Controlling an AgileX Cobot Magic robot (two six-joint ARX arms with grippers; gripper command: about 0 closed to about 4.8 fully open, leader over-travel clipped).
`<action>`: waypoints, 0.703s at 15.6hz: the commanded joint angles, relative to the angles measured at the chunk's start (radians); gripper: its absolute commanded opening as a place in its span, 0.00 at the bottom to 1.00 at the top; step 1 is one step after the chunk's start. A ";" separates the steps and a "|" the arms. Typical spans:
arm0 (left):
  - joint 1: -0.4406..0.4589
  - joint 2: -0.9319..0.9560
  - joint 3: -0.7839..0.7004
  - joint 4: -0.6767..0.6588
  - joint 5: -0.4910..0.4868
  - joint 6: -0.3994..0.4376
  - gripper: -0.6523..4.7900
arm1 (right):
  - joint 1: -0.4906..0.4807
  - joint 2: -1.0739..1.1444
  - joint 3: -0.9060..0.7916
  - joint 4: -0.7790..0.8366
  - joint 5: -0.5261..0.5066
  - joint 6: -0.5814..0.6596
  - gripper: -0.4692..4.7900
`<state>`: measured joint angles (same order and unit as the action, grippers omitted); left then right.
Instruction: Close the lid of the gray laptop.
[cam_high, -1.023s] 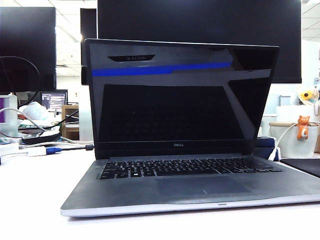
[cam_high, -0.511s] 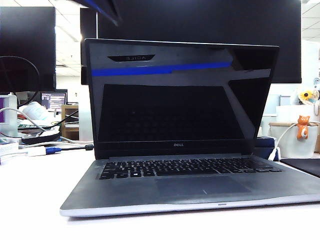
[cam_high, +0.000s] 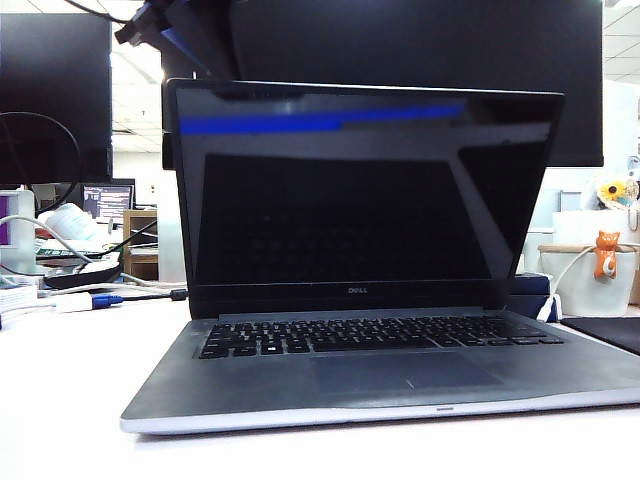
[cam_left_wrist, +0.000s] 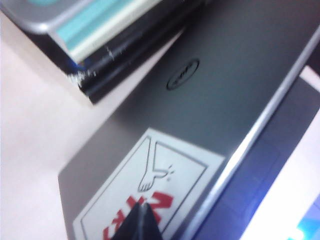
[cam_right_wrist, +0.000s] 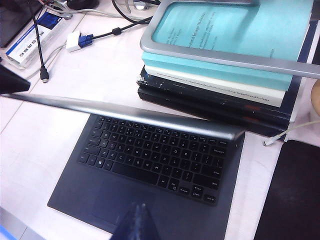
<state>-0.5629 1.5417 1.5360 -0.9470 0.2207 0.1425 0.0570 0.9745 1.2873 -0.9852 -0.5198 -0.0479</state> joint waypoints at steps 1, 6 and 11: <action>-0.028 0.003 0.000 -0.104 0.047 0.008 0.12 | -0.001 -0.002 0.006 0.016 -0.006 -0.006 0.09; -0.099 0.003 -0.129 -0.118 0.055 0.007 0.12 | -0.001 -0.002 0.006 0.009 -0.006 -0.014 0.09; -0.101 0.003 -0.238 -0.065 0.179 -0.013 0.23 | -0.001 -0.002 0.004 -0.012 -0.006 -0.035 0.09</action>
<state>-0.6586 1.5455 1.2991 -1.0294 0.3805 0.1394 0.0570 0.9745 1.2873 -0.9966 -0.5198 -0.0742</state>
